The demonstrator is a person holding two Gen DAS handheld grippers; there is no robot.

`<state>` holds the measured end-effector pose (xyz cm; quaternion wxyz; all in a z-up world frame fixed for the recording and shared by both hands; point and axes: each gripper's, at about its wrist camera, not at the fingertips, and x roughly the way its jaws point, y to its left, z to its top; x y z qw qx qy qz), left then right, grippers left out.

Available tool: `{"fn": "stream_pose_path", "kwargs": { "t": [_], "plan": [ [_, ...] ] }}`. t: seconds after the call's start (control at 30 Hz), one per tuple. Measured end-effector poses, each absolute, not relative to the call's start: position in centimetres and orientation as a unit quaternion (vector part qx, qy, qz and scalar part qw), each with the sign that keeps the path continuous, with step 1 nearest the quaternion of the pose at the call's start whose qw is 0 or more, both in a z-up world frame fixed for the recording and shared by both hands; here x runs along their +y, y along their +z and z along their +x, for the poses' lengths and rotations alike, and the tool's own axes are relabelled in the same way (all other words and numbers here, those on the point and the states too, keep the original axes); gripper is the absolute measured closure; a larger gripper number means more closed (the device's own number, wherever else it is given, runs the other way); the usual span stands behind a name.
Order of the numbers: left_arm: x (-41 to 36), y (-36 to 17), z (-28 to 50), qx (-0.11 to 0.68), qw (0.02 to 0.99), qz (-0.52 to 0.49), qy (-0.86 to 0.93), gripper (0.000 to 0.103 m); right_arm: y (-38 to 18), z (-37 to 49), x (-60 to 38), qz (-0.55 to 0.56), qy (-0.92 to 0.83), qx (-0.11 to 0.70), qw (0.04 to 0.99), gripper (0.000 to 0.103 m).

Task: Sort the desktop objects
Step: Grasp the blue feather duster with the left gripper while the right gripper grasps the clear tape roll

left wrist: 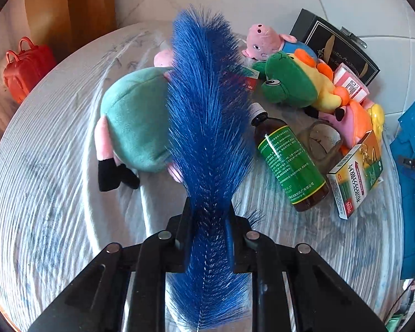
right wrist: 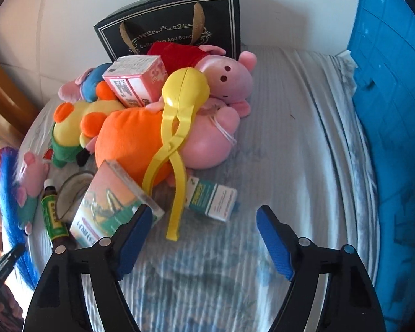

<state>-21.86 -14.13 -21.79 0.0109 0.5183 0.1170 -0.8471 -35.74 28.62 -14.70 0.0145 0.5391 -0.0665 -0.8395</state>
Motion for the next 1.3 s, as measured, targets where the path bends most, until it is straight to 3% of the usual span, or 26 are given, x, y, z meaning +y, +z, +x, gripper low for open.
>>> {"fn": "stream_pose_path", "kwargs": {
  "t": [0.27, 0.33, 0.4, 0.6, 0.73, 0.77, 0.87, 0.97, 1.03, 1.1, 1.17, 1.3],
  "plan": [
    [-13.1, -24.7, -23.8, 0.104, 0.015, 0.547, -0.831, 0.084, -19.3, -42.6, 26.8, 0.572, -0.818, -0.055, 0.034, 0.017],
    [-13.1, -25.0, -24.0, 0.105, 0.015, 0.550, -0.828, 0.084, -20.9, -43.0, 26.9, 0.589, -0.804, -0.071, 0.044, 0.026],
    [-13.0, -25.2, -24.0, 0.108, 0.015, 0.552, -0.827, 0.084, -21.8, -42.4, 27.1, 0.608, -0.789, -0.083, 0.044, 0.050],
    [-12.2, -25.5, -23.3, 0.107, 0.001, 0.557, -0.824, 0.084, -23.2, -37.7, 26.6, 0.652, -0.754, -0.054, 0.046, 0.061],
    [-12.2, -25.8, -22.9, 0.113, -0.005, 0.557, -0.823, 0.084, -23.2, -33.5, 25.7, 0.676, -0.733, -0.032, 0.065, 0.062],
    [-12.3, -25.8, -22.8, 0.115, -0.006, 0.557, -0.823, 0.084, -22.7, -32.8, 25.5, 0.671, -0.739, -0.024, 0.062, 0.056],
    [-12.3, -25.7, -22.7, 0.115, -0.007, 0.553, -0.825, 0.084, -19.6, -31.9, 25.4, 0.631, -0.775, -0.005, 0.044, 0.025],
    [-12.1, -25.2, -22.4, 0.113, -0.010, 0.544, -0.831, 0.084, -15.9, -32.2, 24.8, 0.587, -0.808, -0.003, 0.049, 0.022],
    [-11.9, -24.9, -22.4, 0.108, -0.009, 0.541, -0.834, 0.084, -14.9, -32.5, 23.6, 0.579, -0.812, 0.000, 0.077, 0.027],
    [-12.0, -25.3, -22.3, 0.108, -0.006, 0.544, -0.832, 0.084, -15.4, -32.5, 21.5, 0.586, -0.804, 0.013, 0.102, 0.046],
    [-11.4, -25.7, -23.0, 0.114, -0.005, 0.550, -0.827, 0.084, -17.0, -33.5, 19.7, 0.602, -0.789, 0.019, 0.117, 0.056],
    [-11.3, -25.7, -22.9, 0.118, -0.005, 0.550, -0.827, 0.084, -18.9, -34.2, 17.2, 0.613, -0.775, 0.012, 0.152, 0.057]
  ]
}}
